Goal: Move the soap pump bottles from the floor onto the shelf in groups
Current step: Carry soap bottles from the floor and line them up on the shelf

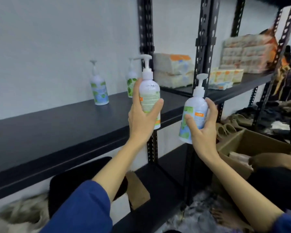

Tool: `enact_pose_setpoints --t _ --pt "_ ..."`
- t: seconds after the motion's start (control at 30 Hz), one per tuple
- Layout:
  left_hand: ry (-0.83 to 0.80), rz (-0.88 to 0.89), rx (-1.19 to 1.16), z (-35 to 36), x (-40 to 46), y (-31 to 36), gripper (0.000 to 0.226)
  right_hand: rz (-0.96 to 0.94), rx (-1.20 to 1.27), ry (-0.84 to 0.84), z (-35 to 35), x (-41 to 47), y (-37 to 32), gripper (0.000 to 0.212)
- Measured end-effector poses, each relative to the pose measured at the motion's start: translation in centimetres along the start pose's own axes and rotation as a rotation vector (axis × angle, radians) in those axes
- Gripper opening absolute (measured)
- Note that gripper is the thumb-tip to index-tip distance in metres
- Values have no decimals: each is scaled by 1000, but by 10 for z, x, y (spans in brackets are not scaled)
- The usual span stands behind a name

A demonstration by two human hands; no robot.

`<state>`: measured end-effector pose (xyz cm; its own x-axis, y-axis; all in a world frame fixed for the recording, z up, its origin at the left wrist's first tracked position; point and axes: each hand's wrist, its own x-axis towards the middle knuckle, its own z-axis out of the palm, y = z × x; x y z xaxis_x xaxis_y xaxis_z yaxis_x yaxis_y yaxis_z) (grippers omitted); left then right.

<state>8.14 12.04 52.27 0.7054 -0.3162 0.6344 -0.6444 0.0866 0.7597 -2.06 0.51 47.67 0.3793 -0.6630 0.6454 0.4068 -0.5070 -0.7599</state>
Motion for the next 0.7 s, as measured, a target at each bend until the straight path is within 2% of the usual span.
enact_pose_setpoints --t 0.37,0.5,0.7 --pt "407 -63 223 -148 39 -12 71 -15 171 -313 141 43 -37 53" --pt "454 -122 284 -184 38 -26 71 -34 242 -463 199 58 -39 52" --pt "427 -166 311 -194 39 -36 72 73 244 -695 263 78 -27 48"
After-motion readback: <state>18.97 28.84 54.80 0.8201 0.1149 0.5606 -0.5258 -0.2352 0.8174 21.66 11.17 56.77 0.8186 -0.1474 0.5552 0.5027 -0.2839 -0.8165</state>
